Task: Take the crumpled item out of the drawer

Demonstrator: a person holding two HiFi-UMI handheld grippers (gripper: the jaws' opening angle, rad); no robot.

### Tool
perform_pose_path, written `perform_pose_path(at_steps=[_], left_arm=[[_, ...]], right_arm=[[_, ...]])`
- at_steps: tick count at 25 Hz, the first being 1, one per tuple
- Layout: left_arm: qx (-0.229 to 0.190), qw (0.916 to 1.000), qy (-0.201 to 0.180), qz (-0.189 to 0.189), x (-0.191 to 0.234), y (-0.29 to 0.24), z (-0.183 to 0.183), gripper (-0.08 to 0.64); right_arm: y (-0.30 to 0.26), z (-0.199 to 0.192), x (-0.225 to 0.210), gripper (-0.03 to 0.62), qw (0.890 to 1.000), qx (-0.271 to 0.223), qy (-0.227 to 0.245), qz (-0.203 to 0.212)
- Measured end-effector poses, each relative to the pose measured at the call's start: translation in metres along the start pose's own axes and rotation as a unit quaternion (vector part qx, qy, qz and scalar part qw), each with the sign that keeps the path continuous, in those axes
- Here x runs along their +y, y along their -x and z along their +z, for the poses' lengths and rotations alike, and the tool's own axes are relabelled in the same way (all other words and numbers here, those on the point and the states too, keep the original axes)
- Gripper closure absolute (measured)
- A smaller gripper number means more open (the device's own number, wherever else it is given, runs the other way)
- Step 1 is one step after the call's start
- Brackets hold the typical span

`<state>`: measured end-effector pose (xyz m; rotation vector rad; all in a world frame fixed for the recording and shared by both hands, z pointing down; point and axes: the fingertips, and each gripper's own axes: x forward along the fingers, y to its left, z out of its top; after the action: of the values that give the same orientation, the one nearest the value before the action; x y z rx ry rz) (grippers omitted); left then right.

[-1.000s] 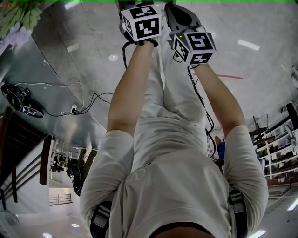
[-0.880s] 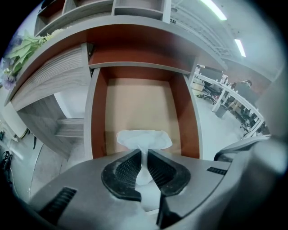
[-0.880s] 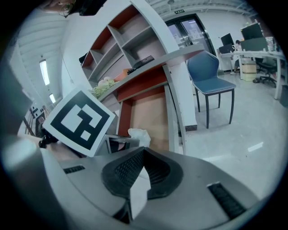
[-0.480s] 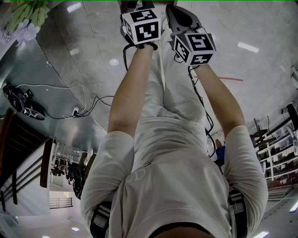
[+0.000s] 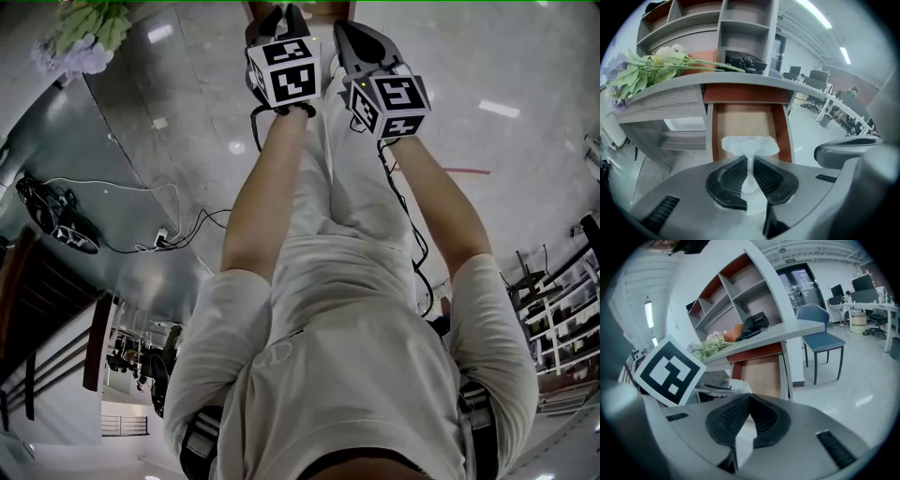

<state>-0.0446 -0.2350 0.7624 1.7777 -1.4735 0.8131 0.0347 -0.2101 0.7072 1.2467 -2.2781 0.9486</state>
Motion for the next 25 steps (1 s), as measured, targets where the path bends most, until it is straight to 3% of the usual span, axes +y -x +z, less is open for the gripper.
perform_pose_path(at_steps=[14,25], left_arm=[[-0.047,0.9987,-0.013,-0.019,0.016,0.089,0.037,0.518],[-0.126,0.991,-0.022,-0.038,0.023,0.178,0.107,0.518]], right_arm=[[0.042,0.058,0.051,0.591,0.999,-0.035,0.029,-0.001],[0.086,0.112,0.079,0.591,0.996,-0.062,0.057,0.001]])
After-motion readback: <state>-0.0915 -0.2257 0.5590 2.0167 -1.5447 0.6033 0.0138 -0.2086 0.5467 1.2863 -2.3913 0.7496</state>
